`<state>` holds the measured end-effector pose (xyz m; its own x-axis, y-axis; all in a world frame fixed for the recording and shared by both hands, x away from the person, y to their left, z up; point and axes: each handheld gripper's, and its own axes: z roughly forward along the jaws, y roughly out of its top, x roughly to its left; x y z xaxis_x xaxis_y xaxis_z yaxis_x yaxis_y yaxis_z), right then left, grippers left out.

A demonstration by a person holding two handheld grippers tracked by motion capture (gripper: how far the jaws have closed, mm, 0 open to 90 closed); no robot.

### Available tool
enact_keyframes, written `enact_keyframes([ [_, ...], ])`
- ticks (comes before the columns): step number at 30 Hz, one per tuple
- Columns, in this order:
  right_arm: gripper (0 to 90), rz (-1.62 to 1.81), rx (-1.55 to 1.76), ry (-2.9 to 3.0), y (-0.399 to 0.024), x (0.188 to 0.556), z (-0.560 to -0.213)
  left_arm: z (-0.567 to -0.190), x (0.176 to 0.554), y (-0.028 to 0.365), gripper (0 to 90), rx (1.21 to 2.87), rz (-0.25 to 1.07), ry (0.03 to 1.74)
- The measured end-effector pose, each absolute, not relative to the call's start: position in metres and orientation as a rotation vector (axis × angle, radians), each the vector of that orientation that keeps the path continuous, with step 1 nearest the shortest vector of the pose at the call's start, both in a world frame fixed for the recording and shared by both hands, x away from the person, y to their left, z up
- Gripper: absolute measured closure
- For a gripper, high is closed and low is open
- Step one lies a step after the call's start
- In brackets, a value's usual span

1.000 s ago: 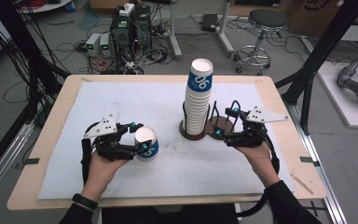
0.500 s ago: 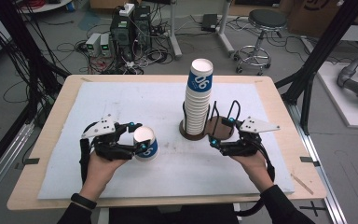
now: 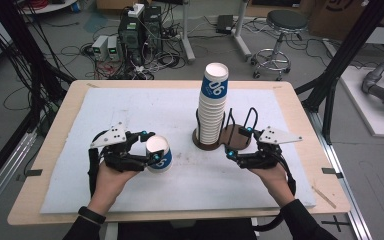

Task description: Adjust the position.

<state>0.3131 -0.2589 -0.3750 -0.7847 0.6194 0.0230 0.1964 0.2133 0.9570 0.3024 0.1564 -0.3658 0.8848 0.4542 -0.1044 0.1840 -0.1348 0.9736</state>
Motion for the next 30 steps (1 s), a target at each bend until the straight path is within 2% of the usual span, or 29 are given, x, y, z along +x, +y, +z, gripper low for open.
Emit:
enact_keyframes([
  [12,15.7,1.656,0.673,2.164,-0.262,0.312,-0.374,-0.368,0.299,0.151,29.6,1.712,0.227,0.485],
  [30,15.6,1.666,0.523,2.318,-0.239,0.307,-0.381,-0.369,0.293,0.124,29.6,1.729,0.189,0.439],
])
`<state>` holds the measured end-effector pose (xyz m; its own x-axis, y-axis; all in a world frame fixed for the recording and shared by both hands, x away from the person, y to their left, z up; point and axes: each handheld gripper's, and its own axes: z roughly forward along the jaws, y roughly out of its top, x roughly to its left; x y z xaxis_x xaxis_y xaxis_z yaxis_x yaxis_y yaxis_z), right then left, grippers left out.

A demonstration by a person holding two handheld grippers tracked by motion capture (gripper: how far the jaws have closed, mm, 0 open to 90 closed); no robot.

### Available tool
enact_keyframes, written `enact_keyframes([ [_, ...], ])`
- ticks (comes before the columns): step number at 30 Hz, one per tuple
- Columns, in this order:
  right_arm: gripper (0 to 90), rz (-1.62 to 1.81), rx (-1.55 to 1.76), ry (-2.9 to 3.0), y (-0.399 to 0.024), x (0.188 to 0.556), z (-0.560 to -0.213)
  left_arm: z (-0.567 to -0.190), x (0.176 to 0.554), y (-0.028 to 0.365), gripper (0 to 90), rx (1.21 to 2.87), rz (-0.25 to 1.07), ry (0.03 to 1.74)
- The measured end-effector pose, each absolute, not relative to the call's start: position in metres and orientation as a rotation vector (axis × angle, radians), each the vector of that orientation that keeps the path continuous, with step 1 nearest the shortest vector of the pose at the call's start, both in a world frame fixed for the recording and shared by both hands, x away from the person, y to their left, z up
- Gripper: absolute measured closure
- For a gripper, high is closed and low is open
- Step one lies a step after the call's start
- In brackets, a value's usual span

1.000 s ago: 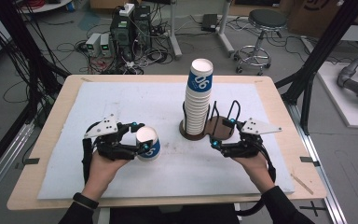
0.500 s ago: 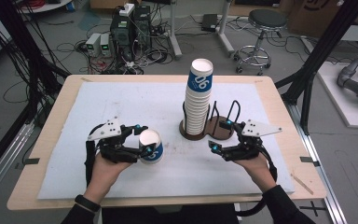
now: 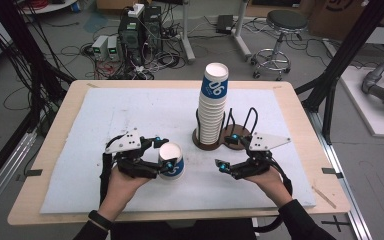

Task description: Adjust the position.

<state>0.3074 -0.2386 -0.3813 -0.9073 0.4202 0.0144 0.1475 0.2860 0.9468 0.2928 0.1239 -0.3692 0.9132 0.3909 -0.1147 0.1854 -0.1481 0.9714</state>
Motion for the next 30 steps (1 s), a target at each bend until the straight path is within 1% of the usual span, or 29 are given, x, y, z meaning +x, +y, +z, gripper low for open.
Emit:
enact_keyframes([
  [6,15.6,1.671,0.462,2.386,-0.223,0.304,-0.387,-0.369,0.291,0.117,29.5,1.723,0.192,0.439],
  [19,15.6,1.664,0.414,2.486,-0.19,0.297,-0.399,-0.367,0.286,0.105,29.6,1.657,0.143,0.421],
  [30,15.5,1.689,0.419,2.529,-0.174,0.294,-0.403,-0.367,0.284,0.094,29.7,1.641,0.113,0.384],
])
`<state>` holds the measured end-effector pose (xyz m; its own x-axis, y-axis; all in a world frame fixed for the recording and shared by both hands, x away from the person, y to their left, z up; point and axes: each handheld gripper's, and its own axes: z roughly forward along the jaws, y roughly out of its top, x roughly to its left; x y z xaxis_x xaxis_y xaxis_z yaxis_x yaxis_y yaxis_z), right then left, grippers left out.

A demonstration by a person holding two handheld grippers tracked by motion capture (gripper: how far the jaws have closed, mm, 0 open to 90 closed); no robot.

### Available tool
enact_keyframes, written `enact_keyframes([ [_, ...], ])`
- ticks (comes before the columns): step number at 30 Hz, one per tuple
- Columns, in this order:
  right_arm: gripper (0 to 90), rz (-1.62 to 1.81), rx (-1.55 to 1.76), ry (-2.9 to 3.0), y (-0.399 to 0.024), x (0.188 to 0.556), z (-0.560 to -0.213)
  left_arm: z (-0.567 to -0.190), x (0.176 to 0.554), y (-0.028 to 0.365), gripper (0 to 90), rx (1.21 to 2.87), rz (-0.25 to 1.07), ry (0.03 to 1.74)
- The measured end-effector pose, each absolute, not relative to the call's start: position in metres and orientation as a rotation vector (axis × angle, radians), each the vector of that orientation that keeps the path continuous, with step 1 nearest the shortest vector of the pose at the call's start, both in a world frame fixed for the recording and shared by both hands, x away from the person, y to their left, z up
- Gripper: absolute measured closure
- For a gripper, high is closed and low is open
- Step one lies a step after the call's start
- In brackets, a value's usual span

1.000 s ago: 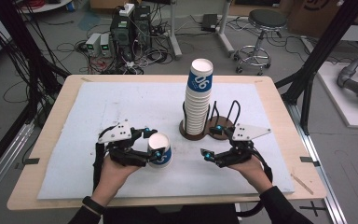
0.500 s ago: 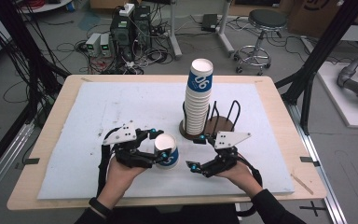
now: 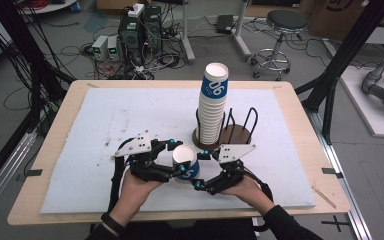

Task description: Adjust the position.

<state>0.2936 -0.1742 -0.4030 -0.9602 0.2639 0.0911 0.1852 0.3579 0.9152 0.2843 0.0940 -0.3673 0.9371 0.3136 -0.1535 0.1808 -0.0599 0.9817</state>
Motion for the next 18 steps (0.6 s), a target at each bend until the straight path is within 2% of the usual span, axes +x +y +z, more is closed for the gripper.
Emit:
enact_keyframes([
  [11,15.8,1.664,0.398,2.571,-0.167,0.293,-0.406,-0.37,0.282,0.083,29.7,1.647,0.099,0.361],
  [18,20.5,1.647,0.334,2.588,-0.169,0.293,-0.404,-0.364,0.286,0.082,28.2,1.708,0.051,0.338],
])
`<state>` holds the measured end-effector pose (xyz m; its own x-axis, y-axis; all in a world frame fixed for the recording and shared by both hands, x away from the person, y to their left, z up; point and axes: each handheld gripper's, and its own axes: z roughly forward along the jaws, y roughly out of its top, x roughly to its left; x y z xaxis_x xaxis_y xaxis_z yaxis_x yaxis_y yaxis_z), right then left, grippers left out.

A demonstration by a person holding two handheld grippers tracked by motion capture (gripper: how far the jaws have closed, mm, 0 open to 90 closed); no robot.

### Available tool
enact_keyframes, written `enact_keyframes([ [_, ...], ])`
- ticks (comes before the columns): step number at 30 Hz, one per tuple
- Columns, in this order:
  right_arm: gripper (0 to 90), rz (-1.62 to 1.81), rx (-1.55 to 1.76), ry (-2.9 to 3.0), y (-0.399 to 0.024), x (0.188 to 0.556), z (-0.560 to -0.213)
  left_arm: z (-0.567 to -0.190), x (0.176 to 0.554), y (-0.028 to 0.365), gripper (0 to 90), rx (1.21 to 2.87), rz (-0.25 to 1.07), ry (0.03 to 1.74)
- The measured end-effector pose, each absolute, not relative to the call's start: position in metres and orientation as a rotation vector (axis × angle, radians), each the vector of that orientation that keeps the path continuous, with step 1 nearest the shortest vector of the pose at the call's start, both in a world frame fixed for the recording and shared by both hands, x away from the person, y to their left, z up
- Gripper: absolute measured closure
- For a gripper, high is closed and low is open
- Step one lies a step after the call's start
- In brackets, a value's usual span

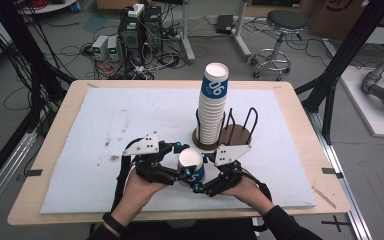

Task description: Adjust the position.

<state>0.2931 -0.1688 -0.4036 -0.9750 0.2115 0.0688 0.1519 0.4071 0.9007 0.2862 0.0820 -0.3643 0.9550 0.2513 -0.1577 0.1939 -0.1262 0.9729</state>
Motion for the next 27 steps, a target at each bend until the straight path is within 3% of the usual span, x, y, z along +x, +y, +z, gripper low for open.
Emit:
enact_keyframes([
  [4,21.5,1.619,0.306,2.59,-0.171,0.293,-0.399,-0.358,0.288,0.08,23.1,1.812,0.019,0.333],
  [10,21.6,1.481,0.289,2.673,-0.171,0.293,-0.396,-0.349,0.287,0.076,22.6,1.954,0.04,0.303],
  [13,21.6,1.412,0.252,2.702,-0.169,0.291,-0.396,-0.349,0.286,0.072,22.9,2.003,0.046,0.304],
  [15,21.5,1.411,0.235,2.704,-0.168,0.29,-0.396,-0.352,0.286,0.071,27.9,2.034,0.047,0.289],
  [27,18.0,1.603,0.294,2.581,-0.18,0.293,-0.387,-0.355,0.291,0.086,29.1,1.826,0.035,0.286],
])
